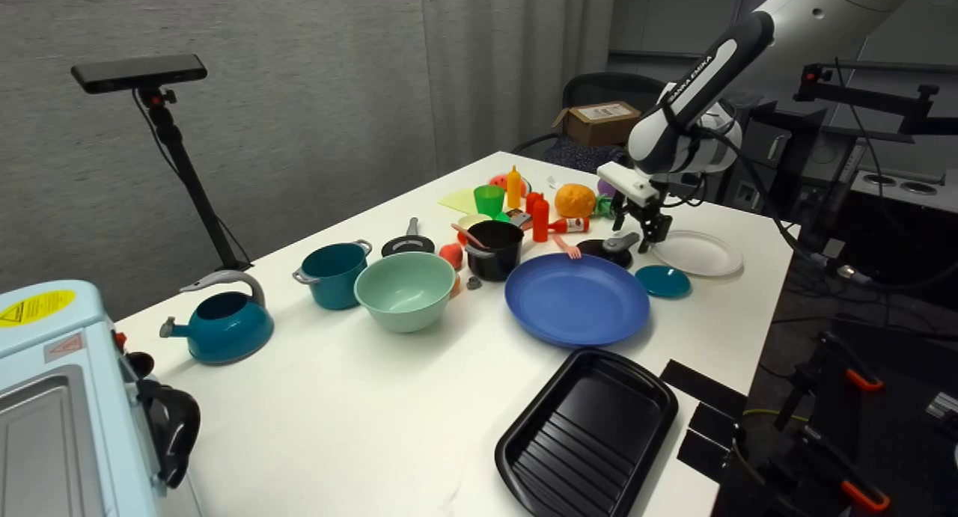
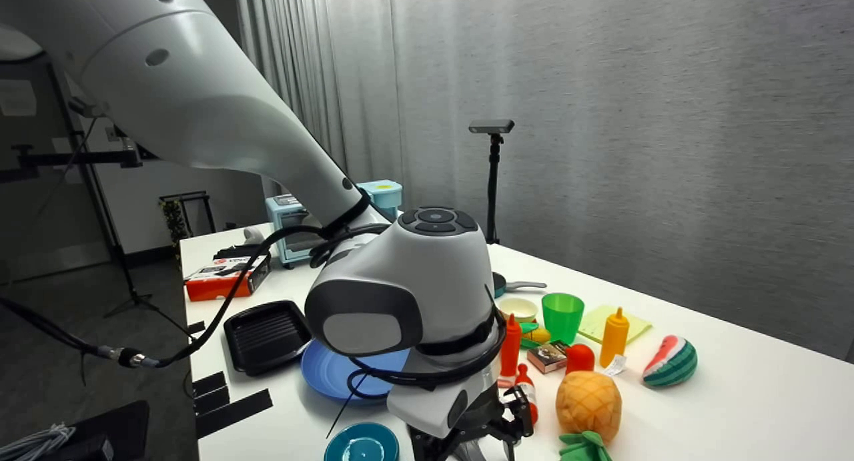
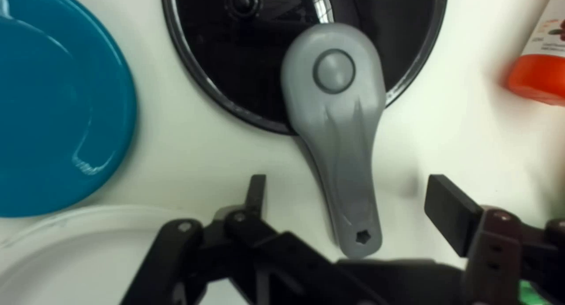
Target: Put the black lid on the black pot.
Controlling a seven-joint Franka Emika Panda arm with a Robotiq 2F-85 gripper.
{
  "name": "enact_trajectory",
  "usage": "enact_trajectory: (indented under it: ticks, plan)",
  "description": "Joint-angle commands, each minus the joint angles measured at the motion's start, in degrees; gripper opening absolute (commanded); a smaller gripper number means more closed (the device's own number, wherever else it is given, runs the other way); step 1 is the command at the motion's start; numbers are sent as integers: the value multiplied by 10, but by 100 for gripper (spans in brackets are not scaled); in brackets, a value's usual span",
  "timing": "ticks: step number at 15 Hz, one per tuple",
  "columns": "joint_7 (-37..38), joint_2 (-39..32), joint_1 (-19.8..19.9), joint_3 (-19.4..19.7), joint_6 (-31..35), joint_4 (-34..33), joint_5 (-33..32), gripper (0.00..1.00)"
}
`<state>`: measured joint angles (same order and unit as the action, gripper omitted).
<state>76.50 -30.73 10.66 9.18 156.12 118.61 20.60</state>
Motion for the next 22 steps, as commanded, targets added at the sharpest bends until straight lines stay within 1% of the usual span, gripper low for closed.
enact_trajectory:
  ticks: [1, 5, 7, 8, 12, 14, 17, 20, 22]
  plan:
    - [-10, -7, -13, 7, -15, -21, -6, 60]
    - [-35, -13, -14, -8, -33, -43, -5, 28]
    - [-60, -16, -9, -23, -56, -56, 1, 12]
    - [-75, -17, -7, -29, -74, -64, 1, 7]
    - [-116, -13, -11, -33, -147, -86, -5, 8]
    - [-102, 5, -30, -4, -202, -90, -44, 8]
    - [-69, 24, -48, 37, -254, -94, -111, 8]
    - [-51, 37, -52, 60, -279, -93, -154, 8]
    - [-45, 45, -52, 66, -285, -93, -173, 8]
